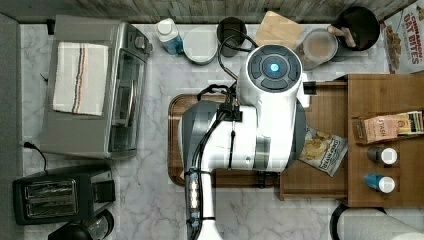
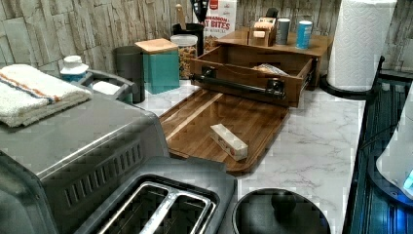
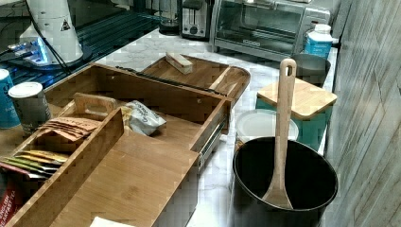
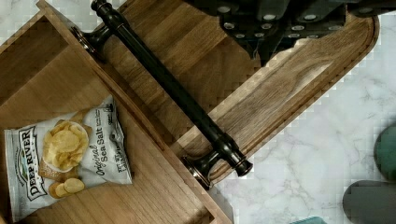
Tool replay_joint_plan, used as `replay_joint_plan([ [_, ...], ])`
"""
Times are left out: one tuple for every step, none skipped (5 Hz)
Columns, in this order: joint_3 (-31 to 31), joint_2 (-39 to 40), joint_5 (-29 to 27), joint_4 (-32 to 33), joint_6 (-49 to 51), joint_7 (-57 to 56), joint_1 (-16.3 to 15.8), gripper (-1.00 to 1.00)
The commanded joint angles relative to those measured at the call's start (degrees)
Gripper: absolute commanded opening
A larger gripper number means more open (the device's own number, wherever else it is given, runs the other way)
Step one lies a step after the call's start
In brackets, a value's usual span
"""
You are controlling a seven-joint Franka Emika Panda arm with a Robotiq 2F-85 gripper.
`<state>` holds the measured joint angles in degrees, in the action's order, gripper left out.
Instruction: Close the drawer.
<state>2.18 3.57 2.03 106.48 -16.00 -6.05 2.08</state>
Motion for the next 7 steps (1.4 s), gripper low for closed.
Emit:
replay_joint_plan([
  [0.02, 0.13, 0.06, -0.02, 0.00, 0.00, 0.01, -1.00],
  [-1.61, -0.68, 4.39, 4.70, -6.02, -6.66, -0.08, -1.00],
  [-1.15, -0.97, 4.24, 8.68, -10.47, -15.44, -0.70, -1.00],
  [-1.35, -1.38, 4.19, 11.80, -14.05, -21.53, -0.51, -1.00],
  [-1.39, -1.90, 3.40, 15.41, -19.19, -28.27, -0.29, -1.00],
  [-1.44, -1.54, 4.95, 16.44, -19.99, -31.10, -0.29, -1.00],
  [-0.94, 0.73, 6.84, 17.07, -22.30, -32.18, -0.07, -1.00],
])
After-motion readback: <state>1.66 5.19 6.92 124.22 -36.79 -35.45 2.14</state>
